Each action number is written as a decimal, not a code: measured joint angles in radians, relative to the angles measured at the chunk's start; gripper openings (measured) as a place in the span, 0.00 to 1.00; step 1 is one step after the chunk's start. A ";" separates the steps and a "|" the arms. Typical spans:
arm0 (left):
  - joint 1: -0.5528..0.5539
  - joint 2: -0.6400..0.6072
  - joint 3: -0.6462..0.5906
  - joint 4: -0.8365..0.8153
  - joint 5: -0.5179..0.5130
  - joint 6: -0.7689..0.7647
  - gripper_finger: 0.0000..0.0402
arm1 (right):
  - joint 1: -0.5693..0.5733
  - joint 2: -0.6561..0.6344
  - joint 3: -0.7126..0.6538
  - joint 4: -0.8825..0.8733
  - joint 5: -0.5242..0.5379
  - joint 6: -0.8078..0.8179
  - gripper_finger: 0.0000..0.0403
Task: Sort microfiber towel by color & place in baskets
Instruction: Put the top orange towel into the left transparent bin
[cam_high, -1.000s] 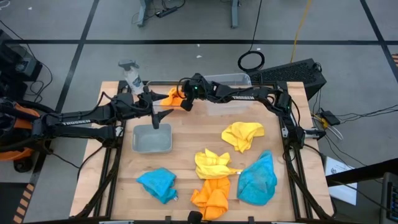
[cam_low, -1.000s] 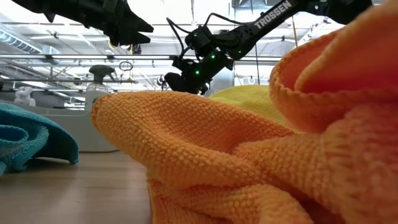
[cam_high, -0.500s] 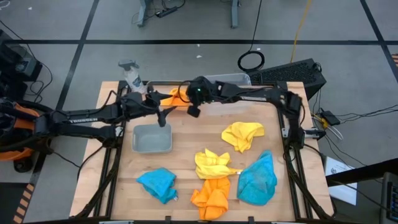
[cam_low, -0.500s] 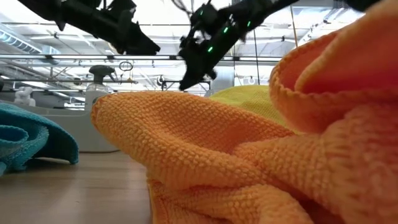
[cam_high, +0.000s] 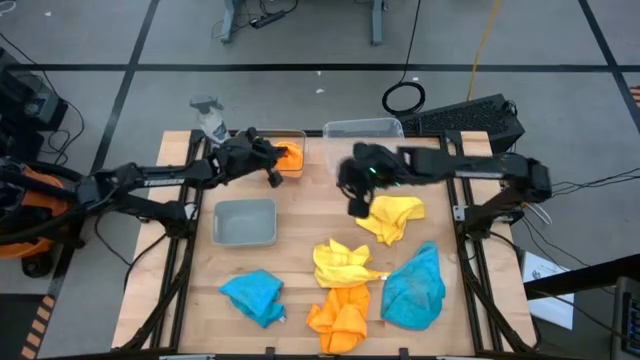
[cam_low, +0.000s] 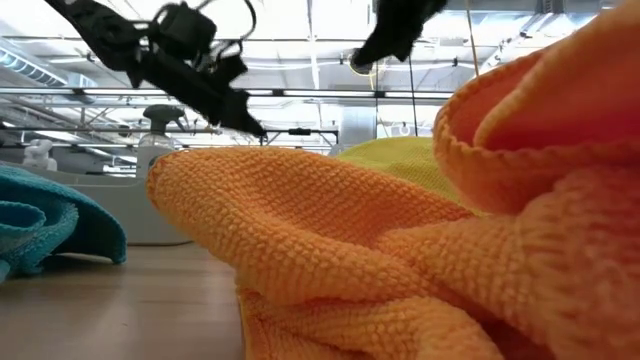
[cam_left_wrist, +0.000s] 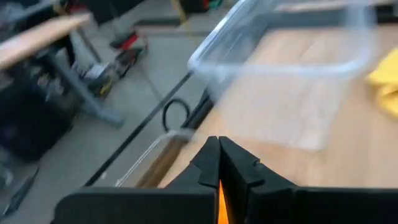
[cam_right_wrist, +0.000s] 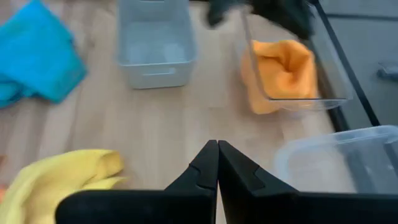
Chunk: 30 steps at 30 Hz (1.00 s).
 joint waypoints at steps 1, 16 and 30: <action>0.017 0.014 0.000 -0.006 0.000 -0.015 0.02 | 0.014 -0.034 -0.054 0.036 0.000 0.009 0.00; 0.173 0.197 0.000 0.024 0.255 -0.077 0.01 | 0.124 -0.383 -0.562 0.352 0.048 0.174 0.00; 0.186 0.118 0.022 0.029 0.255 -0.125 0.01 | 0.354 -0.325 -0.568 0.355 0.051 0.189 0.00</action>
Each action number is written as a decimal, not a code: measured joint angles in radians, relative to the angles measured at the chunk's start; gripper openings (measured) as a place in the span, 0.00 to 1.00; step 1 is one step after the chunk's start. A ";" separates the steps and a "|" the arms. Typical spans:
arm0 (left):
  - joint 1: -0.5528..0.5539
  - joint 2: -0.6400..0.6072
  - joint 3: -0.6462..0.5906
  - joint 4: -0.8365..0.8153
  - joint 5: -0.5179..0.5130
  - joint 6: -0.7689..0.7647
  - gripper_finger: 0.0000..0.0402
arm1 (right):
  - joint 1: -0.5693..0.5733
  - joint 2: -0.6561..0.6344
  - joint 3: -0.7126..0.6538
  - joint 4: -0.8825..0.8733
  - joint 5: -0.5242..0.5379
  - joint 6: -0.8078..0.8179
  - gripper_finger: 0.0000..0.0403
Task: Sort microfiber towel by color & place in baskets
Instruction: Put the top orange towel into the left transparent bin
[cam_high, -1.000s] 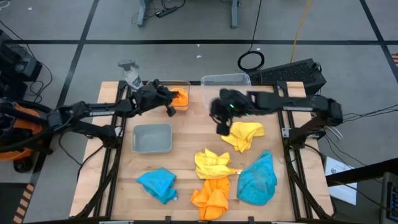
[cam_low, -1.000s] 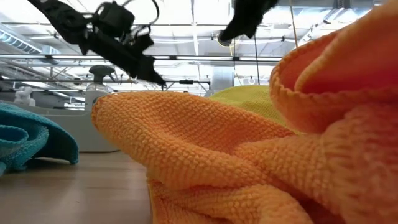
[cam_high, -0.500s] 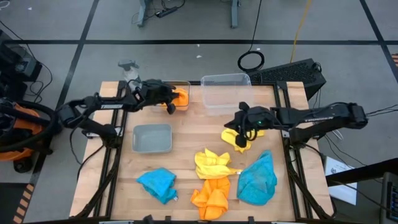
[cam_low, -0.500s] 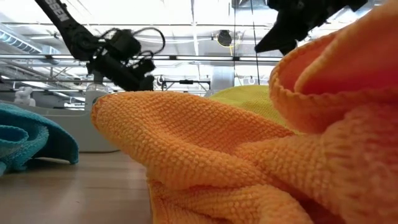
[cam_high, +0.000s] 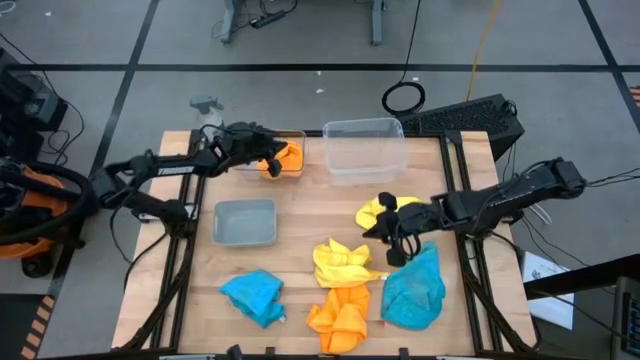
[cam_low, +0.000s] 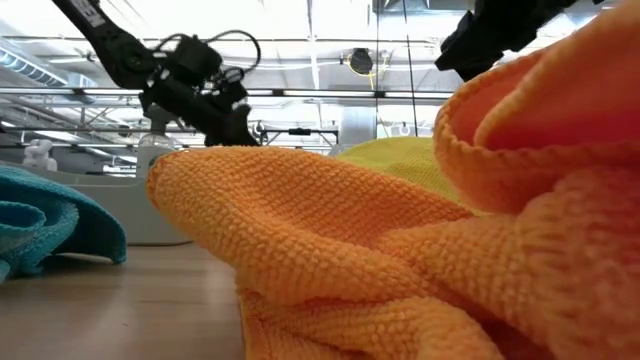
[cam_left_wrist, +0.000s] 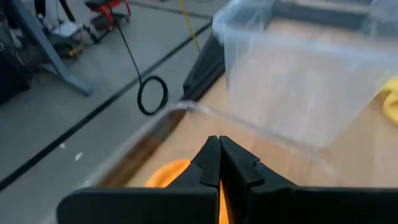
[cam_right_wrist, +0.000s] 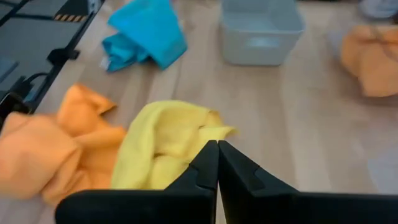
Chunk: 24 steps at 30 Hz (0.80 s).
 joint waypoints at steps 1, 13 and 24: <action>-0.004 -0.019 0.002 -0.007 -0.001 0.000 0.01 | 0.011 0.009 0.000 0.000 0.000 0.006 0.00; -0.003 -0.011 0.048 -0.189 -0.082 0.032 0.02 | 0.115 0.207 0.000 0.068 -0.098 0.087 0.03; 0.018 0.101 0.054 -0.213 -0.035 0.028 0.03 | 0.220 0.369 0.000 0.201 -0.217 0.201 0.26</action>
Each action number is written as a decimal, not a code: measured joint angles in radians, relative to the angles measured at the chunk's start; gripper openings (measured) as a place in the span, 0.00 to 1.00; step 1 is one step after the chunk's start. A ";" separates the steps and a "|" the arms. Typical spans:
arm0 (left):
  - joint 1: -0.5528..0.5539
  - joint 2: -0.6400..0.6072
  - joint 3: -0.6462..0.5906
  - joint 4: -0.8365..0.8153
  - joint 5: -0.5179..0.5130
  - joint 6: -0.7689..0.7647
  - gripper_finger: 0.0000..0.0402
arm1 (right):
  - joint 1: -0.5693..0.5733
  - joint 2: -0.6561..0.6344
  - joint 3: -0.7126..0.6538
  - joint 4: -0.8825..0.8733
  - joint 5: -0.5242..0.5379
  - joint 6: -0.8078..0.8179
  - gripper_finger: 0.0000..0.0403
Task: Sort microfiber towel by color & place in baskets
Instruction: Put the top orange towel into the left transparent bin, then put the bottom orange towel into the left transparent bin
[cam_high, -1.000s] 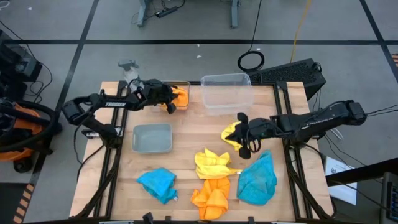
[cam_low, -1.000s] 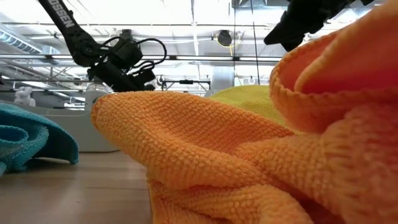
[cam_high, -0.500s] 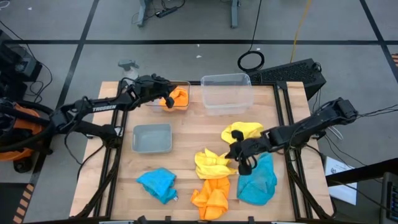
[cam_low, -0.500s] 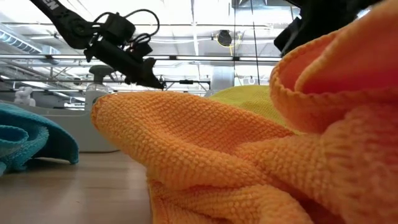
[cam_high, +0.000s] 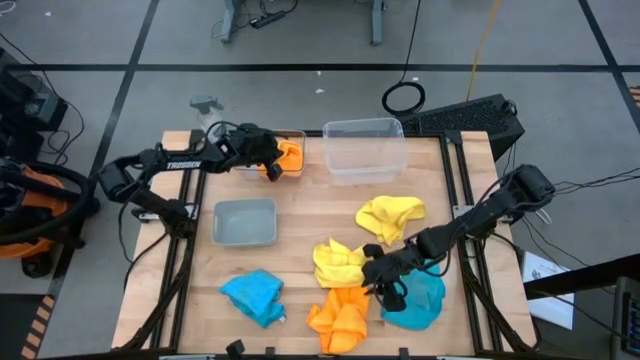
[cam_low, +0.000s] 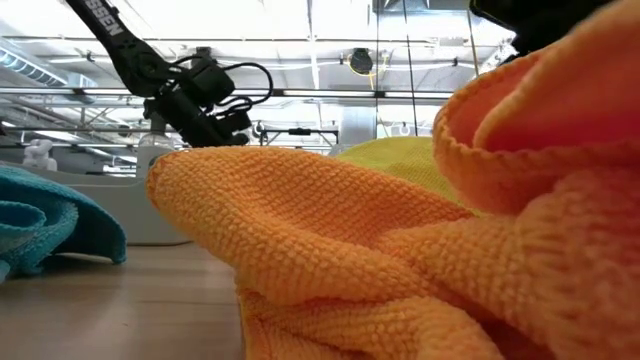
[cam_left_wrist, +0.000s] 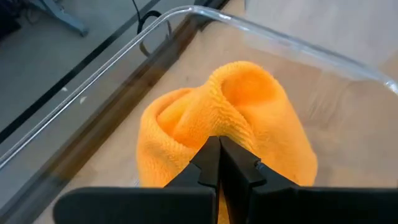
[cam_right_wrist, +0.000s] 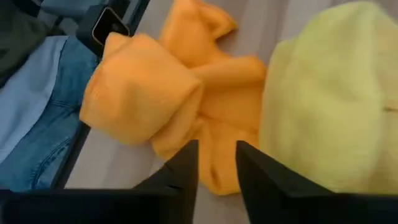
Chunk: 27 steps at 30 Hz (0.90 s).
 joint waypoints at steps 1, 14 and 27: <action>0.000 0.000 0.000 0.004 0.000 -0.001 0.03 | 0.008 0.009 0.000 0.019 0.000 0.010 0.29; -0.048 -0.181 0.062 -0.113 0.001 -0.063 0.03 | 0.115 0.031 0.000 0.098 0.109 0.035 0.58; -0.318 -0.278 0.065 -0.101 -0.020 -0.124 0.03 | 0.105 0.243 0.001 0.371 -0.096 0.068 0.59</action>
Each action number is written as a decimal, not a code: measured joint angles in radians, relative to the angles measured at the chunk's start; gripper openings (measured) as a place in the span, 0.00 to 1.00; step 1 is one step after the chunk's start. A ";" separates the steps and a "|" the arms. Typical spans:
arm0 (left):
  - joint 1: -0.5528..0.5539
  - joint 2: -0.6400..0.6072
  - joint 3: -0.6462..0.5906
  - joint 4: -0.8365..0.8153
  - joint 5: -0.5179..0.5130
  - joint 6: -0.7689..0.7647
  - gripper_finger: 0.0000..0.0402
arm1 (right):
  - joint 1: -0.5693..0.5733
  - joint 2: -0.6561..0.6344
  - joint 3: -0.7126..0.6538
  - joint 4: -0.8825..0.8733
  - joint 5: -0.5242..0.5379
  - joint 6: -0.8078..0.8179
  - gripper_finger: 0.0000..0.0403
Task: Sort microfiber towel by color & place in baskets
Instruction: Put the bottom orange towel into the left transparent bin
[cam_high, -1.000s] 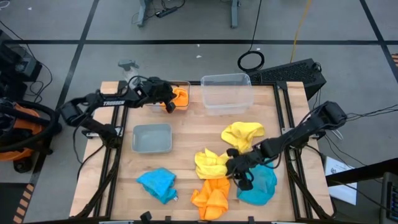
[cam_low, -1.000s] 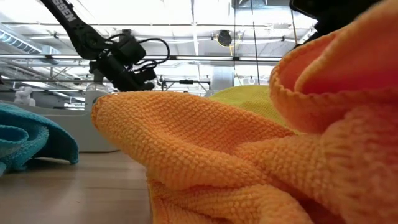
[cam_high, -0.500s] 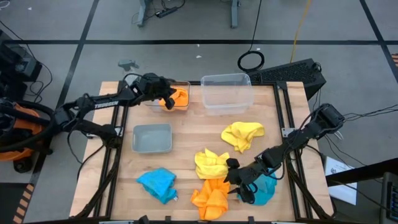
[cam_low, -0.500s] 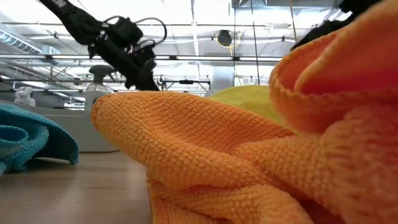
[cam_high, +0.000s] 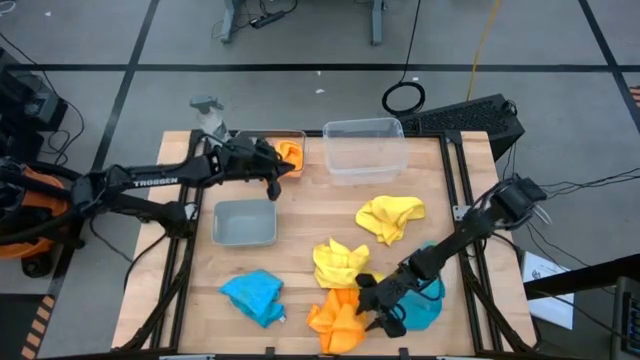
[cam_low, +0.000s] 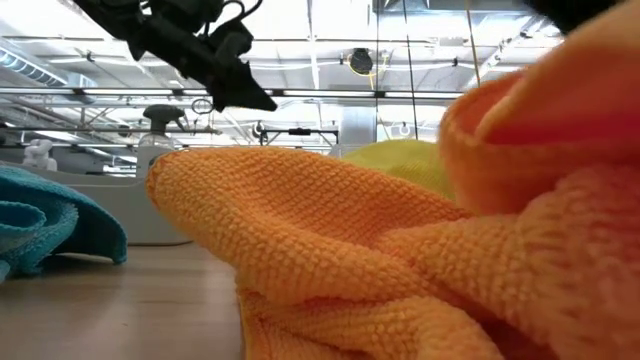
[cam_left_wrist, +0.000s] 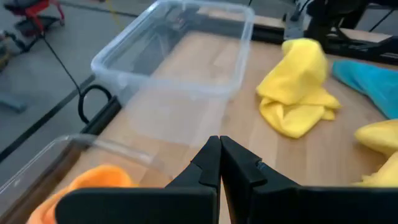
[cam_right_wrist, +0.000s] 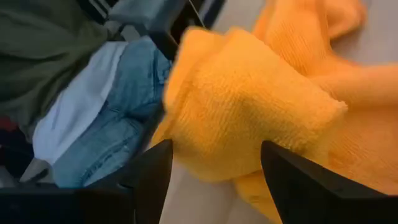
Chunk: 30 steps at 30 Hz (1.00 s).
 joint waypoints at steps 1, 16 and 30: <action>-0.017 0.000 0.000 0.007 -0.015 -0.001 0.03 | -0.009 0.019 0.000 0.007 -0.004 -0.007 0.59; -0.108 0.000 0.000 0.059 -0.078 0.019 0.03 | -0.100 0.141 0.051 -0.017 0.100 -0.192 0.10; -0.229 0.007 -0.002 0.197 0.022 0.062 0.03 | -0.098 -0.208 0.147 -0.479 0.362 -0.289 0.01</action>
